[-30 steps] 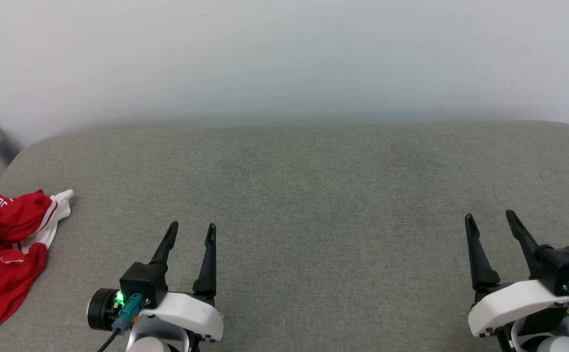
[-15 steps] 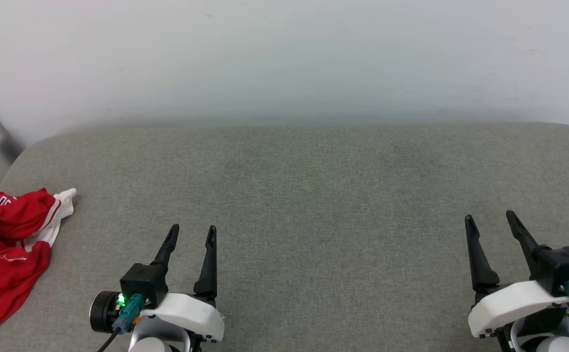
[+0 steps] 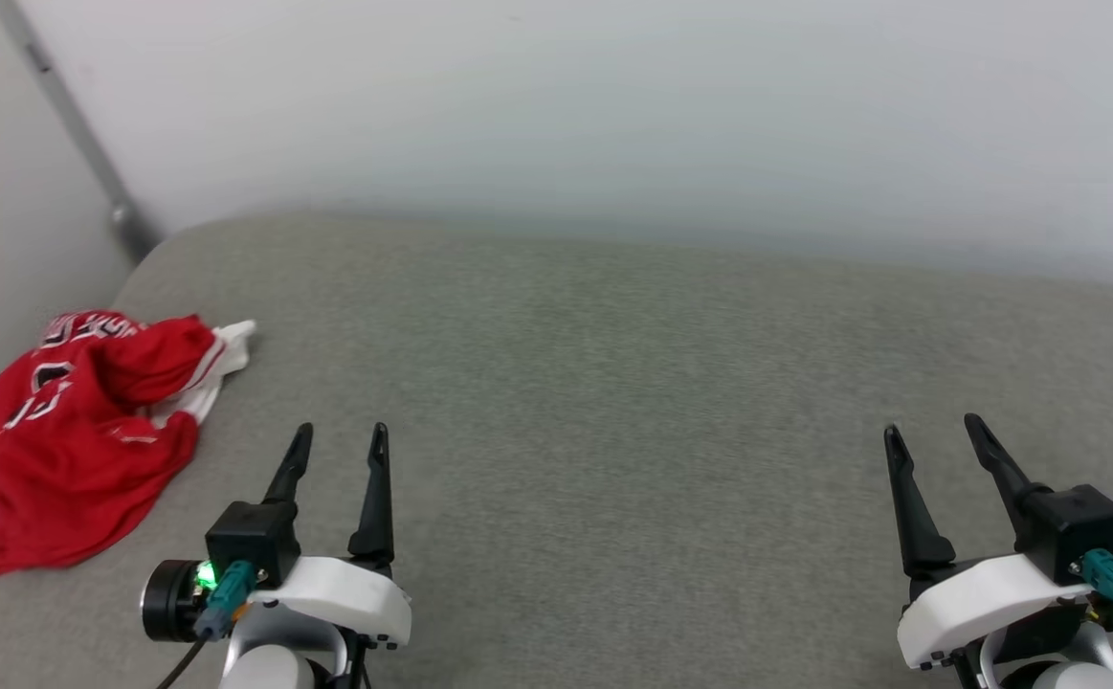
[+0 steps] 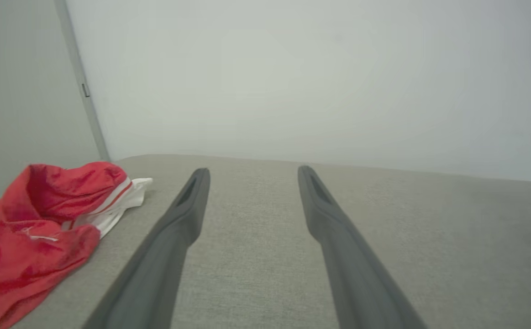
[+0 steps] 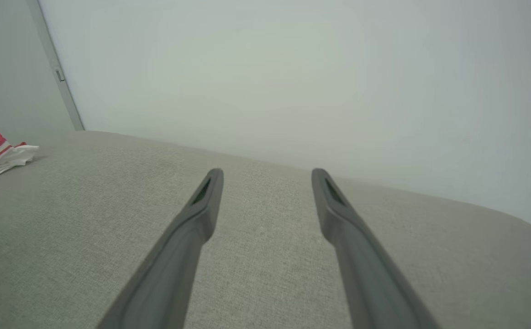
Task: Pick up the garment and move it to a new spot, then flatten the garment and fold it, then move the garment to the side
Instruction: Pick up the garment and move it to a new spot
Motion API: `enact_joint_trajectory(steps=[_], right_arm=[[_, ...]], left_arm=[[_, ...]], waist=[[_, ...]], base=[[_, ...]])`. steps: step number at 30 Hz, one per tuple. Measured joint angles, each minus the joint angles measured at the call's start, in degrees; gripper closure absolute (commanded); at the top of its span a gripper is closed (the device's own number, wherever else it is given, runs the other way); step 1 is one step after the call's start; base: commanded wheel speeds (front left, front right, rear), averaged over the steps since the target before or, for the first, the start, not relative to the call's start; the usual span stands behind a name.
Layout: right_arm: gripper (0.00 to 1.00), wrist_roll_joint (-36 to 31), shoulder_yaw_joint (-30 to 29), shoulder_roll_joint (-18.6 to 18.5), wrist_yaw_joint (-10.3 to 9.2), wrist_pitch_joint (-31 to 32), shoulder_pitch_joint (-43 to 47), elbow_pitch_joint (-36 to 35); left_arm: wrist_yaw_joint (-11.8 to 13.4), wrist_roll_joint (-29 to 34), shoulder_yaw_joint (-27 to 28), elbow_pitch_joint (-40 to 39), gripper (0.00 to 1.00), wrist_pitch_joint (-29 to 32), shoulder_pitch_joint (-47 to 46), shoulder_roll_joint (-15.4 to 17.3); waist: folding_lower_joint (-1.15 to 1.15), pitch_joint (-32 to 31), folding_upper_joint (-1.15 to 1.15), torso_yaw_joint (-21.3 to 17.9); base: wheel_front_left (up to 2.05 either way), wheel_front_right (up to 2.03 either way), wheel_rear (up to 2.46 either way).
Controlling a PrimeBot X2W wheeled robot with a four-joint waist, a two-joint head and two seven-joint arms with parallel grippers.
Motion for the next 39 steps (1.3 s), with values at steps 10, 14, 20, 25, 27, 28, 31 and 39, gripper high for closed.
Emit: enact_joint_trajectory(steps=[10,14,20,25,27,28,31,39], right_arm=[[0.0,0.6,2.3,0.0,0.0,-0.1,0.3,-0.1],[0.0,0.8,3.1,0.0,0.01,-0.1,0.1,-0.2],[0.0,1.6,4.5,0.0,0.01,-0.2,-0.4,-0.2],[0.0,1.9,5.5,0.1,0.01,-0.1,-1.5,0.0],[0.0,1.9,5.5,0.1,0.01,-0.1,-1.7,0.0],[0.0,1.9,5.5,0.1,0.01,-0.1,-1.7,0.1],[0.0,1.9,5.6,0.1,0.01,-0.1,-1.8,0.3],[0.0,1.6,4.9,0.1,0.0,0.2,-2.1,-0.3]], left_arm=[[1.0,0.0,2.5,-0.4,0.0,0.0,-0.1,1.4],[1.3,-0.1,3.1,-0.9,0.0,0.0,0.1,1.7],[1.3,-1.1,4.2,-1.3,0.0,0.0,0.5,1.7],[1.3,-2.1,5.1,-2.2,0.0,0.0,0.8,1.5],[1.4,-2.1,5.1,-2.4,0.0,0.0,0.9,1.1],[1.4,-2.1,5.1,-2.4,0.0,0.0,0.9,1.0],[1.5,-2.1,5.1,-2.4,0.0,0.0,0.9,1.0],[1.7,-2.7,6.5,-1.7,0.0,0.5,-2.1,2.0]], waist=[[0.0,0.3,0.0,10.8],[0.0,0.5,0.0,15.0],[0.0,0.8,0.0,20.2],[0.0,1.5,0.0,21.5],[0.0,1.7,0.0,21.6],[0.0,1.7,0.0,21.6],[0.0,1.8,0.0,21.6],[0.0,2.2,0.0,21.0]], base=[[0.0,0.0,0.0],[0.0,0.0,0.0],[0.0,0.0,0.0],[0.0,0.0,0.0],[0.0,0.0,0.0],[0.0,0.0,0.0],[0.0,0.0,0.0],[0.0,0.0,0.0]])
